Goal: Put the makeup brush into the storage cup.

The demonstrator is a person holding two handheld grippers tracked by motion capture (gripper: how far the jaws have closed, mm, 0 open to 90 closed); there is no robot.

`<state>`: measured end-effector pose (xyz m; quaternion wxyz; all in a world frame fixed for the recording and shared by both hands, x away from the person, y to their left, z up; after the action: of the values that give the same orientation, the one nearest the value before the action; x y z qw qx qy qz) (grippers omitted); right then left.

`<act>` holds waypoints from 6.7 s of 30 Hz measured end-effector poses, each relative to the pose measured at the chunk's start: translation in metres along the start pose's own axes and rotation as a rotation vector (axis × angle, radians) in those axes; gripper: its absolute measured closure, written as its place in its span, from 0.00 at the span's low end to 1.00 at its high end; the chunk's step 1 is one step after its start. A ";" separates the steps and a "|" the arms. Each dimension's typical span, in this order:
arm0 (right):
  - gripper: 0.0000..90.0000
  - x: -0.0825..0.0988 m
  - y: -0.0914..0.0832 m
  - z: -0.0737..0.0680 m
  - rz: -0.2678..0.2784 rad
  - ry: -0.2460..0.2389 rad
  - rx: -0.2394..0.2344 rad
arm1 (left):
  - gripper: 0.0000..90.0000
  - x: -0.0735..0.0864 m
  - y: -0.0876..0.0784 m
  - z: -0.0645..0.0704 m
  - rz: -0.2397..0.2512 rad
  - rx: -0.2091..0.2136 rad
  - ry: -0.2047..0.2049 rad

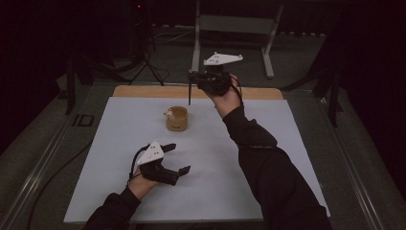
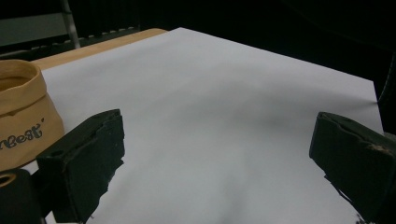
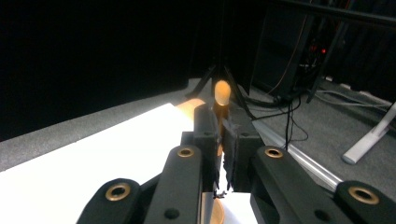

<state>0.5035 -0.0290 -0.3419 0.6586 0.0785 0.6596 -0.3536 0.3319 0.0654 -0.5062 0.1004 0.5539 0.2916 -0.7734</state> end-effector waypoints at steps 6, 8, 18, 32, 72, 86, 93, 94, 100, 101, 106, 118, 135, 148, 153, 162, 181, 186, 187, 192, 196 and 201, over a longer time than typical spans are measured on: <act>0.94 0.004 0.019 0.002 -0.012 0.012 0.004 | 0.05 0.001 -0.001 0.002 -0.002 0.009 0.004; 0.94 0.008 0.026 0.002 -0.019 0.018 0.003 | 0.05 0.001 -0.001 0.002 -0.002 0.010 0.006; 0.94 0.028 0.053 0.001 -0.060 0.046 -0.005 | 0.05 0.004 -0.002 0.001 -0.015 0.014 0.004; 0.94 0.051 0.077 -0.009 -0.132 0.022 -0.013 | 0.05 0.006 -0.002 0.000 -0.021 0.017 0.011; 0.11 0.083 0.088 -0.020 -0.262 0.107 -0.197 | 0.04 0.003 -0.003 0.001 -0.012 0.008 0.020; 0.11 0.077 0.078 -0.031 -0.199 0.048 -0.252 | 0.02 -0.004 -0.006 -0.002 0.002 0.002 -0.025; 0.12 0.077 0.069 -0.031 -0.168 0.056 -0.253 | 0.01 -0.006 -0.009 -0.004 -0.005 -0.006 -0.020; 0.14 0.077 0.067 -0.030 -0.159 0.057 -0.250 | 0.01 -0.006 -0.008 -0.003 -0.009 -0.003 -0.022; 0.14 0.076 0.051 -0.027 -0.136 0.049 -0.241 | 0.01 -0.006 -0.007 -0.003 -0.015 -0.002 -0.020; 0.14 0.077 0.047 -0.026 -0.132 0.058 -0.245 | 0.01 -0.006 -0.008 -0.003 -0.011 0.001 -0.025; 0.15 0.082 0.033 -0.023 -0.123 0.056 -0.278 | 0.01 -0.007 -0.008 -0.001 -0.020 0.040 -0.043; 0.15 0.096 0.001 -0.033 -0.099 0.054 -0.304 | 0.02 -0.016 -0.015 0.002 -0.011 0.069 -0.019; 0.15 0.130 -0.052 -0.050 -0.044 0.047 -0.335 | 0.02 -0.006 -0.027 0.004 -0.052 0.117 -0.010; 0.14 0.150 -0.093 -0.060 -0.002 -0.015 -0.319 | 0.02 -0.004 -0.040 0.007 -0.048 0.127 0.030; 0.14 0.172 -0.112 -0.065 -0.029 -0.026 -0.311 | 0.02 -0.003 -0.046 0.005 -0.050 0.116 0.025; 0.14 0.191 -0.140 -0.070 -0.018 0.009 -0.287 | 0.02 0.004 -0.056 -0.001 -0.055 0.102 0.024; 0.13 0.240 -0.180 -0.077 -0.039 0.037 -0.276 | 0.02 0.024 -0.076 -0.007 -0.063 0.086 0.028; 0.13 0.250 -0.184 -0.079 -0.043 0.006 -0.278 | 0.02 0.029 -0.080 -0.009 -0.055 0.084 0.037; 0.13 0.254 -0.186 -0.080 -0.043 -0.001 -0.276 | 0.02 0.031 -0.081 -0.010 -0.056 0.086 0.036; 0.13 0.260 -0.189 -0.081 -0.044 -0.009 -0.276 | 0.02 0.036 -0.084 -0.014 -0.058 0.074 0.020; 0.13 0.266 -0.193 -0.077 -0.052 -0.002 -0.255 | 0.02 0.041 -0.087 -0.016 -0.046 0.068 -0.005; 0.13 0.274 -0.196 -0.073 -0.060 0.020 -0.244 | 0.02 0.050 -0.091 -0.021 -0.066 0.015 0.008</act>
<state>0.2997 -0.2312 -0.5328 0.6456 -0.0185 0.7064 -0.2894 0.2874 0.1592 -0.5256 0.0697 0.5479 0.3043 -0.7761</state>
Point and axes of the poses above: each handheld gripper's, and its own axes: y roughly forward along the jaws, x roughly out of its underside, z roughly to its right, the point moved 8 cm from there along y, roughly forward along the jaws, and after that the axes turned 8 degrees about -y, right-handed, at the moved point
